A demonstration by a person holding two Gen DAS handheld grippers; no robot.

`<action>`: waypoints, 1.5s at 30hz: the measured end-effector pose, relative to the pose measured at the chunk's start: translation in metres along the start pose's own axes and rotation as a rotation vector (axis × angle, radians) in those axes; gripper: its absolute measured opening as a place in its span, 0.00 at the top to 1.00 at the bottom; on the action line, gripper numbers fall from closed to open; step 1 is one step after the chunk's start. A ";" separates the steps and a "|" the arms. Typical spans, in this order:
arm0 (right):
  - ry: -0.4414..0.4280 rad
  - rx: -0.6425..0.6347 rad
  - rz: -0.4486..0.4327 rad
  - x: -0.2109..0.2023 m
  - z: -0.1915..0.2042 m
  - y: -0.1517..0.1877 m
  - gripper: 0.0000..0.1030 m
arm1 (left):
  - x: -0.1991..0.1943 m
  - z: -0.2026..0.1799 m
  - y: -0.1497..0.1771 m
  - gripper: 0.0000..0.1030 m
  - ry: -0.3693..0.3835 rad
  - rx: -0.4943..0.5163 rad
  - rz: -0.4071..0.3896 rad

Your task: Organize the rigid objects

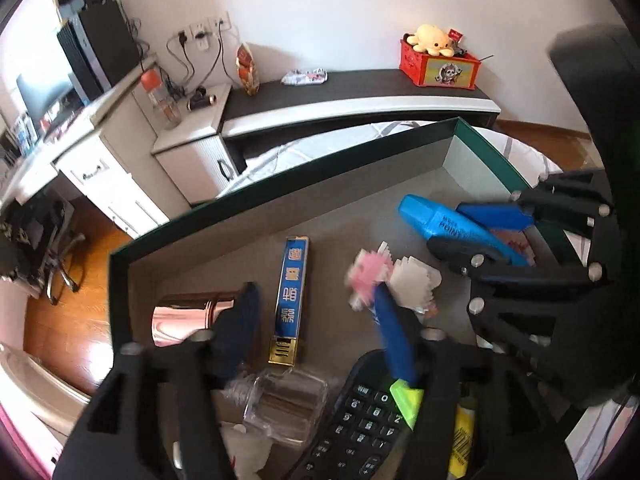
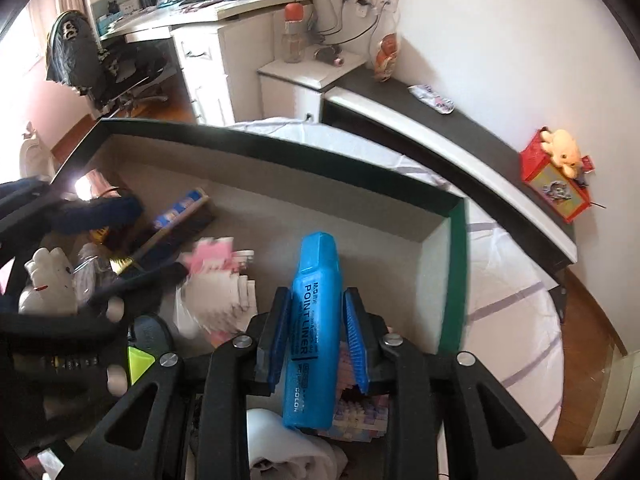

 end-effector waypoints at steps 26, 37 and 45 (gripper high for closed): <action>0.010 0.184 -0.146 -0.064 -0.016 0.040 0.00 | -0.075 0.025 0.036 0.00 0.029 -0.103 -0.165; 0.078 0.178 -0.245 -0.114 0.002 0.073 0.00 | -0.121 0.023 0.070 0.00 0.062 -0.148 -0.268; 0.111 0.205 -0.370 -0.164 0.023 0.115 0.00 | -0.177 0.020 0.106 0.00 0.015 -0.150 -0.396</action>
Point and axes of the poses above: each gripper's, at about its wrist camera, not at the fingertips, and x roughly the way its jaws point, z to its left, y to its underside, the point moved 4 cm from there along x, roughly the way its jaws point, and after that the axes turned 5 degrees about z, right-handed, at the moved point
